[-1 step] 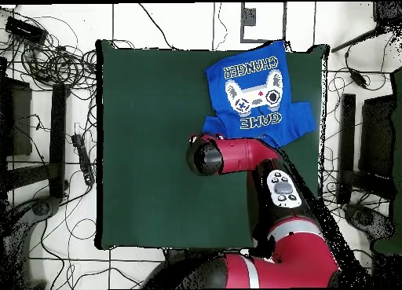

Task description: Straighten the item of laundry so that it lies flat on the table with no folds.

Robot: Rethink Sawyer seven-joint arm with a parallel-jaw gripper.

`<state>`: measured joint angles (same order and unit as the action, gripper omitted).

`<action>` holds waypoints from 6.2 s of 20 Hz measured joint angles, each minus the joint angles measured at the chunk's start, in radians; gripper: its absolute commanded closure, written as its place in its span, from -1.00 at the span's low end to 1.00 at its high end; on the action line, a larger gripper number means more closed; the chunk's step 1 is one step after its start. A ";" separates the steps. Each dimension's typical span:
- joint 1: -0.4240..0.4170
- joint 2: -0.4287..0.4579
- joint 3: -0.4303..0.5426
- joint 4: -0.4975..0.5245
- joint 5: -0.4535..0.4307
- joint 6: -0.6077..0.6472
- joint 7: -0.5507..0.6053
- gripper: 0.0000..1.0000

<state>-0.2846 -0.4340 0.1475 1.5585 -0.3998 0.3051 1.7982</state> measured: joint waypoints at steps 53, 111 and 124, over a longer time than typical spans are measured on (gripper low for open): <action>0.010 -0.060 -0.013 0.155 0.049 -0.091 0.000 1.00; 0.132 -0.027 -0.094 0.450 0.087 -0.392 0.000 -1.00; 0.160 -0.025 -0.111 0.454 0.165 -0.392 0.000 -1.00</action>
<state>-0.1241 -0.4588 0.0361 2.0123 -0.2346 -0.0866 1.7982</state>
